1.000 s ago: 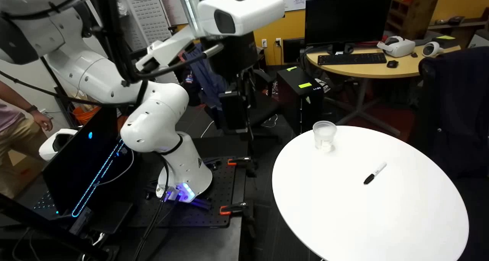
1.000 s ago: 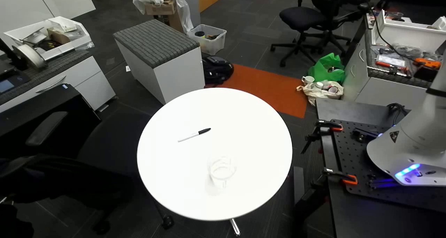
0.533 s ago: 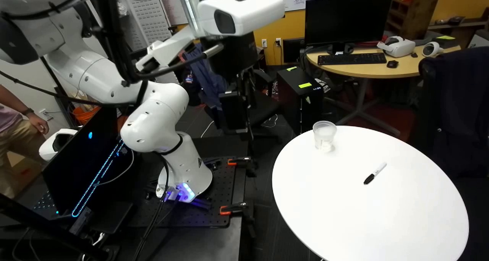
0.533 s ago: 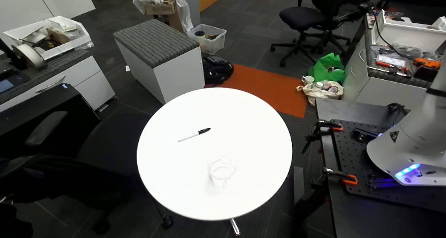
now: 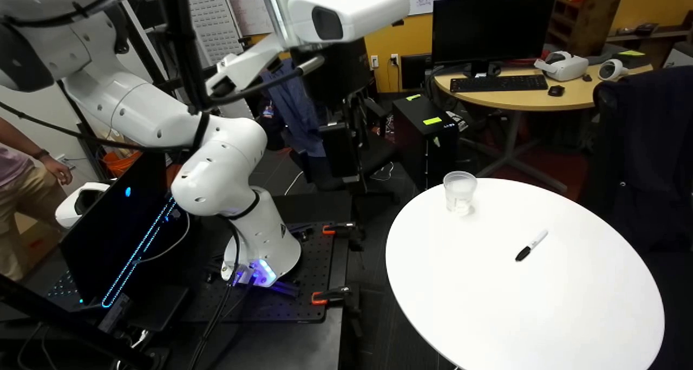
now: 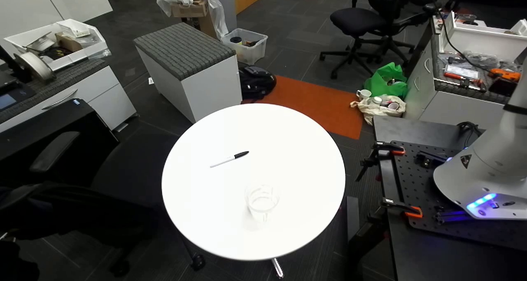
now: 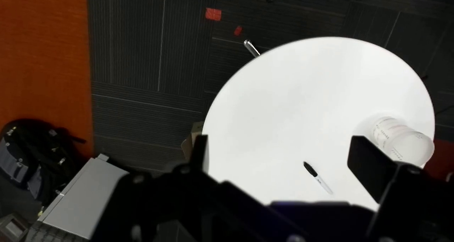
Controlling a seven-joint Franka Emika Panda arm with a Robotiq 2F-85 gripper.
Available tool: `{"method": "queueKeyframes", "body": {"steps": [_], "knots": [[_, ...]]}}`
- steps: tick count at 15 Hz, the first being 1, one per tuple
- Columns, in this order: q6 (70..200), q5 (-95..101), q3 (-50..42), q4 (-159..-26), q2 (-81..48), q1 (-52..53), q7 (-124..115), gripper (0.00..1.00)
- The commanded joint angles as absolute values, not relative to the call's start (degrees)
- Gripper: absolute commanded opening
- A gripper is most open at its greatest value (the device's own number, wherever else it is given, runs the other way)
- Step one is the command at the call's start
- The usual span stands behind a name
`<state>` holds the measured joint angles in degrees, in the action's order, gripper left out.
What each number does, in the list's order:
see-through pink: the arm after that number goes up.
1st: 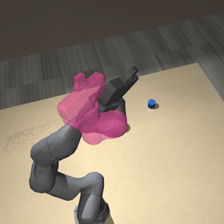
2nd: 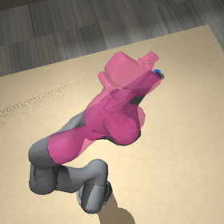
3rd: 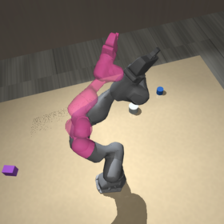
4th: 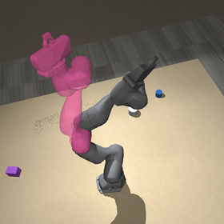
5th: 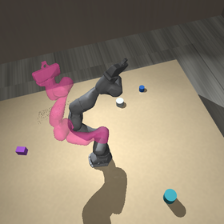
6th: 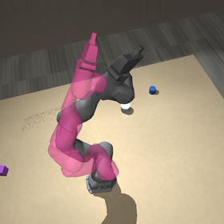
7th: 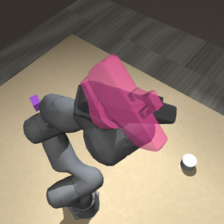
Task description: Move the cup to the right, place the pen inside the cup
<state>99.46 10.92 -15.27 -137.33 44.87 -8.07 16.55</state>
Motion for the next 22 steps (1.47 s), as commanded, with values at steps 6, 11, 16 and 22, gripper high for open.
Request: {"method": "queueKeyframes", "body": {"steps": [6,11,16,22], "knots": [[109.5,10.0,-12.8,-137.7,40.5,-4.1,16.1,1.0],[113.0,7.7,-10.1,-137.5,36.8,-2.7,14.0,1.0],[112.2,2.8,-7.3,-137.1,33.7,-1.7,10.0,1.0],[116.5,1.8,-2.6,-137.7,30.1,-0.4,5.0,1.0]]}}
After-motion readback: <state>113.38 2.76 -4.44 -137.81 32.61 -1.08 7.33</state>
